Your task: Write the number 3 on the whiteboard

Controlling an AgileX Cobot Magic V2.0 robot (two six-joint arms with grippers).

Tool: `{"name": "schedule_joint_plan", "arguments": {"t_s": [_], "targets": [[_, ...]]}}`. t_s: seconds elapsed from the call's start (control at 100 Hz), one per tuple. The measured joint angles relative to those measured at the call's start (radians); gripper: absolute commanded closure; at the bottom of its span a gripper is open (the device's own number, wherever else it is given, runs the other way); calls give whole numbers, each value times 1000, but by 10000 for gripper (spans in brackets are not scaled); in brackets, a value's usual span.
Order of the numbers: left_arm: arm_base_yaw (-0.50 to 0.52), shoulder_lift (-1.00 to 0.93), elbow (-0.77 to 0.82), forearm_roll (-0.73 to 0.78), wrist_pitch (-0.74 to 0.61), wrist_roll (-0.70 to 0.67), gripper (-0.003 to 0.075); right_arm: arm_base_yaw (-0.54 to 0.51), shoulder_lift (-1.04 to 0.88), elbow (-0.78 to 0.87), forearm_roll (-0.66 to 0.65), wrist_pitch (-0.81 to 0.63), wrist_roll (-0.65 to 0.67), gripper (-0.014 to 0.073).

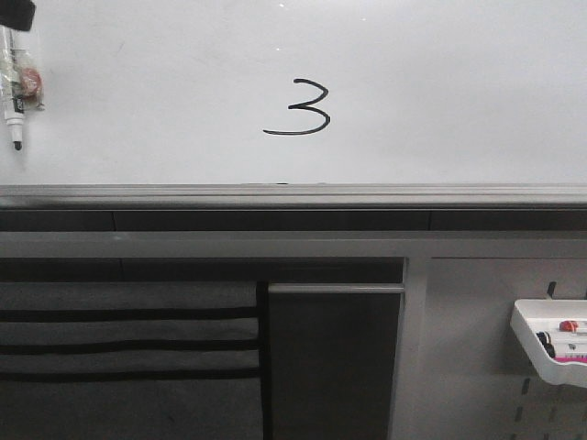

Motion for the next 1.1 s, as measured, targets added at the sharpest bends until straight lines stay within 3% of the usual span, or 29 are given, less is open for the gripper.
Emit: {"name": "schedule_joint_plan", "arguments": {"t_s": [0.14, 0.22, 0.33, 0.95, 1.1], "targets": [[0, -173, 0, 149, 132, -129, 212, -84, -80, 0, -189, 163, 304, 348], [0, -259, 0, 261, 181, -226, 214, -139, -120, 0, -313, 279, 459, 475], [0, -368, 9, 327, 208, -296, 217, -181, -177, 0, -383, 397, 597, 670], [0, -470, 19, 350, 223, -319, 218, -187, -254, 0, -387, 340, 657, 668], [23, -567, 88, 415, 206, -319, 296, -187, -254, 0, -387, 340, 657, 668]]}}
